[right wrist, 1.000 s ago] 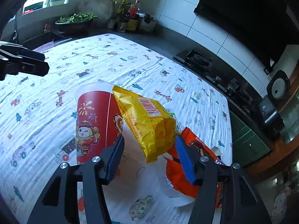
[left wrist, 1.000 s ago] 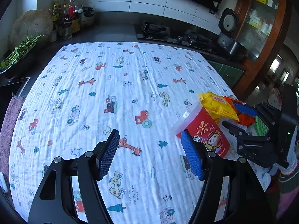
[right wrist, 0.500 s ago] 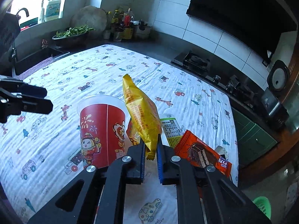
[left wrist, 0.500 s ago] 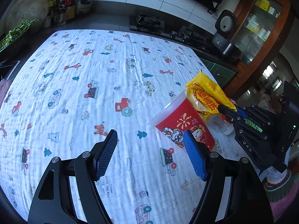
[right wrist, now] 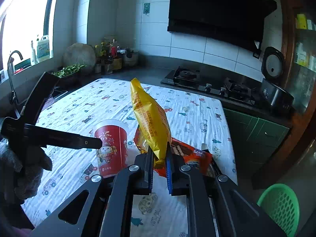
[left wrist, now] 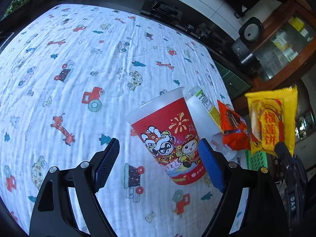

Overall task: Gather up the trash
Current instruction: 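Carry the yellow wrapper to the basket with right gripper while left grasps the red cup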

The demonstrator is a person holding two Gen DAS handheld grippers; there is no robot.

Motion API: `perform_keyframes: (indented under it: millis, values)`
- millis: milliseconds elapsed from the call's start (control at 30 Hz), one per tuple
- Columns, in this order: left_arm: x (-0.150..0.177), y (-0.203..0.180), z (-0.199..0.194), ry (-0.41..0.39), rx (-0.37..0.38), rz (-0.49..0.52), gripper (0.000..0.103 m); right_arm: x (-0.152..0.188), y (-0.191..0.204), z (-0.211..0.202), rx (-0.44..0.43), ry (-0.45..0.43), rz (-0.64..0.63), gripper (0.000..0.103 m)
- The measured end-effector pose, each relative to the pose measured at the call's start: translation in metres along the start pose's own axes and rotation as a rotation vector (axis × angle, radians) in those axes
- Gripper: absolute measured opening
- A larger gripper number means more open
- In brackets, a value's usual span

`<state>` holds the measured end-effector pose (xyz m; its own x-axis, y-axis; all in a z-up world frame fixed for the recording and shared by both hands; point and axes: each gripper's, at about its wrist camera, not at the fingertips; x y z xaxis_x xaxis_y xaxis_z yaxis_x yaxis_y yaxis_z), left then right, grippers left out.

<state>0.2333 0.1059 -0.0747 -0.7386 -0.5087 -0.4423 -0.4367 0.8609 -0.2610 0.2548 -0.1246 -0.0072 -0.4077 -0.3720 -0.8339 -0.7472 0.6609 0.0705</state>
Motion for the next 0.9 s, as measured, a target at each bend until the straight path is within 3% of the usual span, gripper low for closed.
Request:
perform_keyframes:
  millis: [267,767,900]
  values:
    - [-0.01,-0.017,0.023,0.017,-0.001,-0.112,0.084,0.028,-0.029,-0.053,0.07,-0.052,0.075,0.01]
    - [-0.012,-0.036,0.059,0.056,-0.063,-0.167,0.084,0.08,-0.083,-0.107,0.222,-0.075,0.226,0.01]
    - [-0.011,-0.036,0.058,0.046,-0.032,-0.162,0.076,0.09,-0.101,-0.115,0.256,-0.067,0.266,0.011]
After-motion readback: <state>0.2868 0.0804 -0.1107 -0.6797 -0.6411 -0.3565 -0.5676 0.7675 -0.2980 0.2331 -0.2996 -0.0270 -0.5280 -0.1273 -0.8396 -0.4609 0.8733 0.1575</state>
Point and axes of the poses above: each gripper's, at about its wrist camera, not at the fingertips, and z roughly the way its jaws point, y to its left, x to its underside, and after that the axes turned 14 degrees about -x, right-handed
